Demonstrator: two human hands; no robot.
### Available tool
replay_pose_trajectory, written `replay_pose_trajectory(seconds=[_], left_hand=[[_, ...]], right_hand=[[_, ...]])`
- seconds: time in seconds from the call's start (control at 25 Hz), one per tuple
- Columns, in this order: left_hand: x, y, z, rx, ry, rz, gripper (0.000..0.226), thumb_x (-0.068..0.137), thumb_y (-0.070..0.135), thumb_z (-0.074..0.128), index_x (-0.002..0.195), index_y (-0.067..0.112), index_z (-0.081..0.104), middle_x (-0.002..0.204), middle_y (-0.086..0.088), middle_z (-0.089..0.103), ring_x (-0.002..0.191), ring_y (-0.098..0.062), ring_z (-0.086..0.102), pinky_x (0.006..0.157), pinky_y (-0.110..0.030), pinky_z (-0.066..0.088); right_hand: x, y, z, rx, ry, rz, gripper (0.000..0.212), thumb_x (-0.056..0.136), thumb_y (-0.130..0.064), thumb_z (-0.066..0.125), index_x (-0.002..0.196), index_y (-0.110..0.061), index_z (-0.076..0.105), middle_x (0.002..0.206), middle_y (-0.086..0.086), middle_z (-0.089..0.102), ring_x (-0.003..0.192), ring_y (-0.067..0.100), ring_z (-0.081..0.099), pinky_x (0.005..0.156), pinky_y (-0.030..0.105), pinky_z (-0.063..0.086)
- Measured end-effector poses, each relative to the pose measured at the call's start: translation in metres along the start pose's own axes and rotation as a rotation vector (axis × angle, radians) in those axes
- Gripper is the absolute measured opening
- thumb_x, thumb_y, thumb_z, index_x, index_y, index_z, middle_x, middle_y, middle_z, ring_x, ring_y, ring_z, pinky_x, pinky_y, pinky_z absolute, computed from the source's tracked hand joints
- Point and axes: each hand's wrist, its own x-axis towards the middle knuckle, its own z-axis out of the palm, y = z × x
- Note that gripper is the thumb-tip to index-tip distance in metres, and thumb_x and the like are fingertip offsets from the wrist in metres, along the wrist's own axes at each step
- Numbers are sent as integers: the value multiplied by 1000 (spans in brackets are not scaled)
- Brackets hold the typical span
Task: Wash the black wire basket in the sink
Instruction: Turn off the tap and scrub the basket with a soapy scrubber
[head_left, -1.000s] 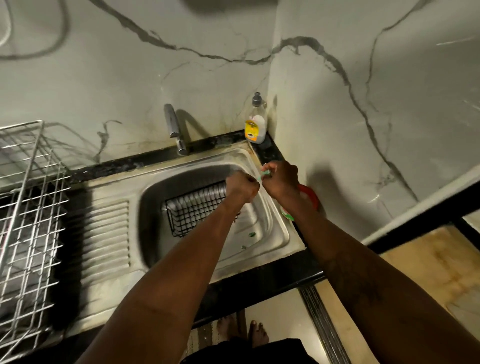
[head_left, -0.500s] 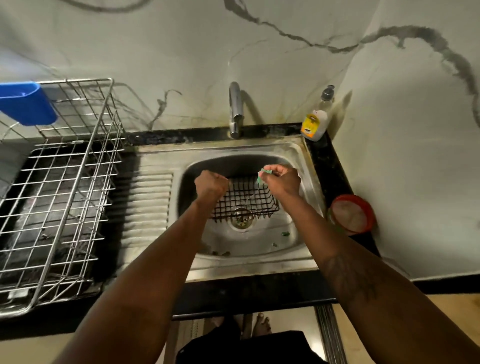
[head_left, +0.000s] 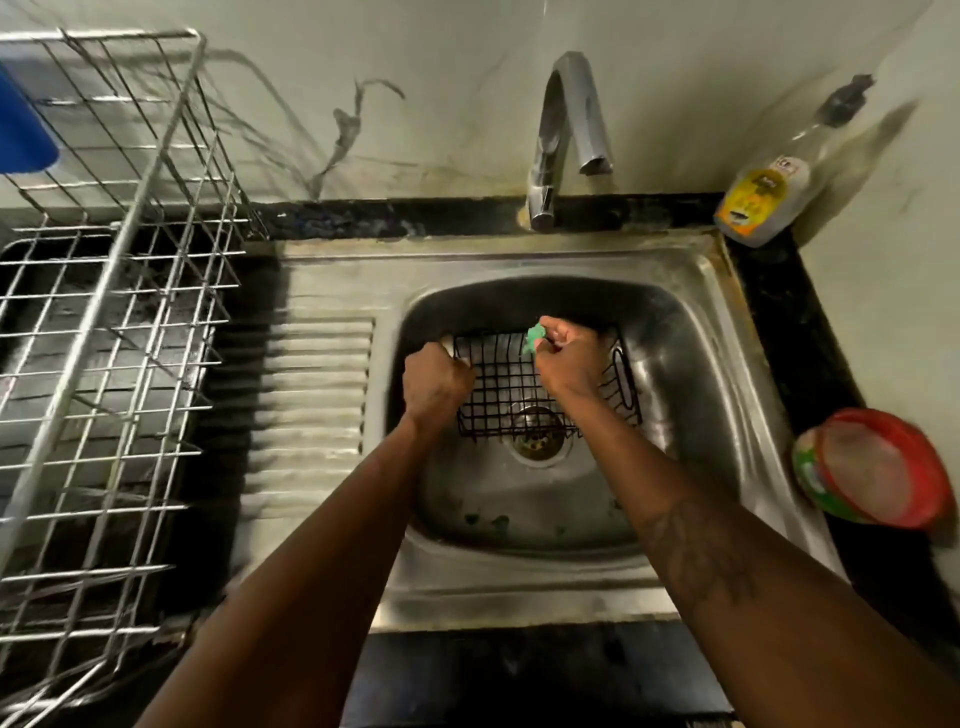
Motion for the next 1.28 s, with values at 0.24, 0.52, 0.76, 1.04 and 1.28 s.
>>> replay_pose_trajectory(seconds=[0.24,0.52,0.76,1.04,1.28], left_hand=[[29,-14,25,-17,-93,3,11,90,7,61,92,3,72,86,-12,72,77,-26,72,60,-25,57],[47,-24,50,-236,-351,-182,29,100,4,48,72,6,58,67,-17,68,72,-36,72,77,-60,60],[54,-13,43,-145,-431,-202,23,99,-3,52,78,-1,61,56,-13,65,57,-28,68,60,-43,63],[39,-6,41,-154,-485,-176,15,101,-7,48,113,0,49,85,-19,63,61,-26,65,57,-47,61],[39,-6,42,-75,-520,-190,15,102,-2,45,95,-7,57,92,-24,67,96,-41,72,85,-52,59]], right_hand=[[20,48,36,-369,-72,-278,31,90,-8,65,120,-16,72,111,-2,69,94,3,54,65,-3,35],[49,73,71,-730,-343,-486,11,88,-12,68,91,-18,77,88,4,69,84,20,66,74,20,42],[57,79,42,-886,-344,-429,18,93,-9,63,104,-20,73,88,-6,57,82,11,58,61,14,34],[64,92,20,-939,-117,-347,4,91,-20,67,88,-18,69,79,-7,59,57,0,40,48,14,23],[24,61,71,-814,-464,-555,9,93,-18,65,88,-17,73,83,5,67,75,20,66,65,30,54]])
